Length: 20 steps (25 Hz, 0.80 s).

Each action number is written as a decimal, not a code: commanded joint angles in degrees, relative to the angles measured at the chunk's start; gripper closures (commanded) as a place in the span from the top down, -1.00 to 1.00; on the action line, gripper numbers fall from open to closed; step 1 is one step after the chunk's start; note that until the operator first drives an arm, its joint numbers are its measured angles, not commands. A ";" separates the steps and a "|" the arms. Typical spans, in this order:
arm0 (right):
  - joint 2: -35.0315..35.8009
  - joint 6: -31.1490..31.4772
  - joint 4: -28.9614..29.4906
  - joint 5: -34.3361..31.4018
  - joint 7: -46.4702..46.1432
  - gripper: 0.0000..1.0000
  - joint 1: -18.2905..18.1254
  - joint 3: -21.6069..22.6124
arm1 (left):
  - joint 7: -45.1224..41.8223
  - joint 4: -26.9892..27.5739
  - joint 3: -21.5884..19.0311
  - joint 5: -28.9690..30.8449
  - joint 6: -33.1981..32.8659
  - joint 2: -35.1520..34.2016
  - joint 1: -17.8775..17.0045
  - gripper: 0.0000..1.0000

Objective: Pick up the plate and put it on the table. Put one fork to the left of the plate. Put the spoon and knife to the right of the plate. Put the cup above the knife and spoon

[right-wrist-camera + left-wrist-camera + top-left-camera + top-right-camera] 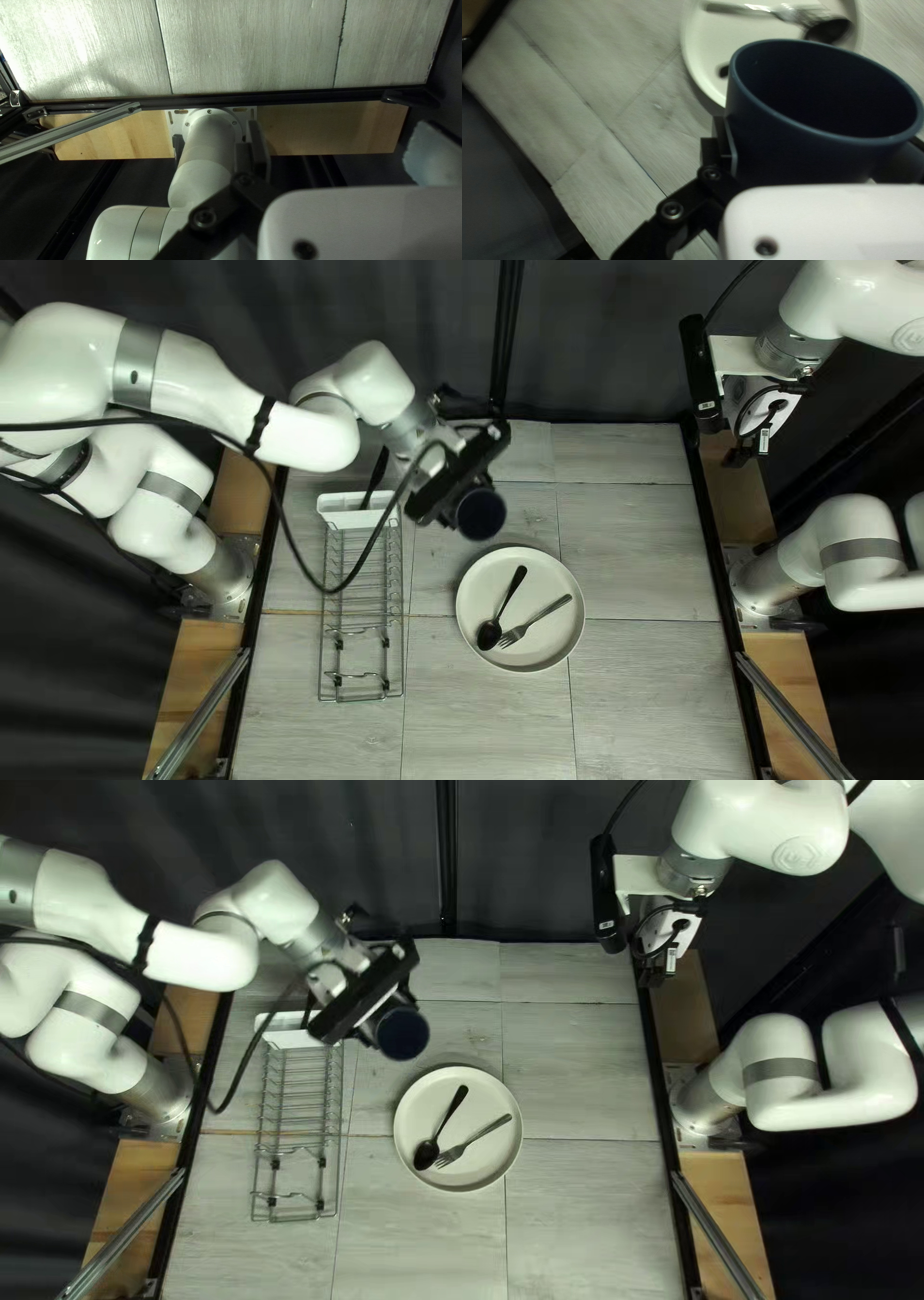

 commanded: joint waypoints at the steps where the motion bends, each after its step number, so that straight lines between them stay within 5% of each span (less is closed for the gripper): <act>1: 0.00 0.00 0.00 0.00 0.00 1.00 0.00 0.00 | 16.17 0.23 5.57 -21.61 -9.41 4.04 -6.16 -1.00; 5: 0.00 0.00 0.00 0.00 0.00 1.00 0.00 0.00 | 35.30 5.78 5.46 -47.32 -8.31 11.63 -5.66 -1.00; 11: 0.00 0.00 0.00 0.00 0.00 1.00 0.00 0.00 | 35.30 5.78 5.46 -47.32 -8.31 11.63 -5.66 -1.00; 20: 0.00 0.00 0.00 0.00 0.00 1.00 0.00 0.00 | 59.89 6.34 6.36 -74.73 -3.09 17.12 -4.43 -1.00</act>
